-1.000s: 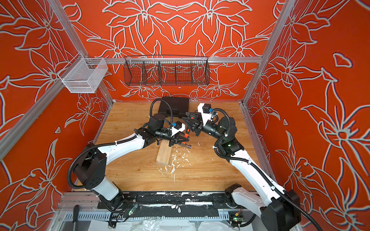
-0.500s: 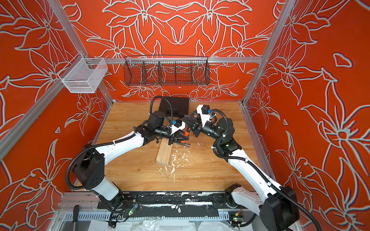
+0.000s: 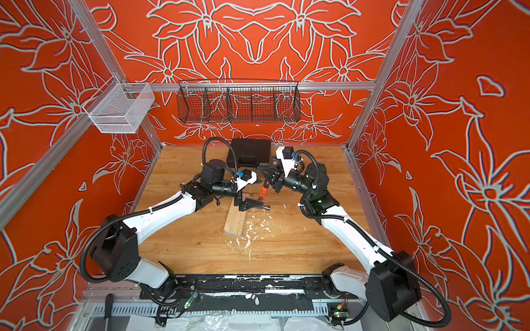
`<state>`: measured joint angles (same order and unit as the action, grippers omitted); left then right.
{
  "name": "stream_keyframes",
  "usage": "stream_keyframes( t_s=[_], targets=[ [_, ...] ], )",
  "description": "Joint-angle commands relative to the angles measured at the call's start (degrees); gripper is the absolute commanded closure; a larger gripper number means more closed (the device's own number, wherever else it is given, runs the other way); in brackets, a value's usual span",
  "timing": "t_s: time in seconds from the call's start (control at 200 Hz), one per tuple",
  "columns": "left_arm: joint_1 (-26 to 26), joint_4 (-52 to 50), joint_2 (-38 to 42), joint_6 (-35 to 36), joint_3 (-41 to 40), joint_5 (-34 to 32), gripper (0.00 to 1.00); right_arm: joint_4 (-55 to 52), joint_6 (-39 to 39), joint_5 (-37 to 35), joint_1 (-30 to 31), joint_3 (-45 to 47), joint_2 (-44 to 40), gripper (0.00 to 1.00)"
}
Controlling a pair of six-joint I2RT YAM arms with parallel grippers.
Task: Use a claw hammer to pull out a nail
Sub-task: Pick up the hammer at the center of the board, then move the mounting plate to the center of the board.
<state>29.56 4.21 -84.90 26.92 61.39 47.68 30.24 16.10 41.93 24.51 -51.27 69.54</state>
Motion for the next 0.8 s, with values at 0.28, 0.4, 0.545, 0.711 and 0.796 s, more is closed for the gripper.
stream_keyframes(
  t_s=[0.28, 0.4, 0.545, 0.711, 0.796],
  targets=[
    [-8.1, -7.9, 17.4, -9.3, -6.5, -22.6, 0.03, -8.0, -10.3, -1.5, 4.9, -11.8, 9.9, 1.0],
    [-13.6, -10.7, 18.9, -27.2, -6.7, -34.8, 0.03, -14.1, -14.7, -4.3, 7.0, -15.3, 12.6, 1.0],
    [-19.7, -20.6, 13.8, -35.0, -2.6, -32.8, 0.03, -20.9, -19.0, -6.6, 8.8, -19.0, 14.6, 1.0],
    [-20.9, -30.1, 4.8, -39.0, 2.0, -32.2, 0.03, -29.8, -25.0, -9.8, 11.2, -22.6, 16.6, 1.0],
    [-20.9, -31.5, 0.9, -39.6, 3.3, -30.3, 0.03, -29.7, -25.4, -10.1, 11.6, -22.8, 17.0, 1.0]
  ],
)
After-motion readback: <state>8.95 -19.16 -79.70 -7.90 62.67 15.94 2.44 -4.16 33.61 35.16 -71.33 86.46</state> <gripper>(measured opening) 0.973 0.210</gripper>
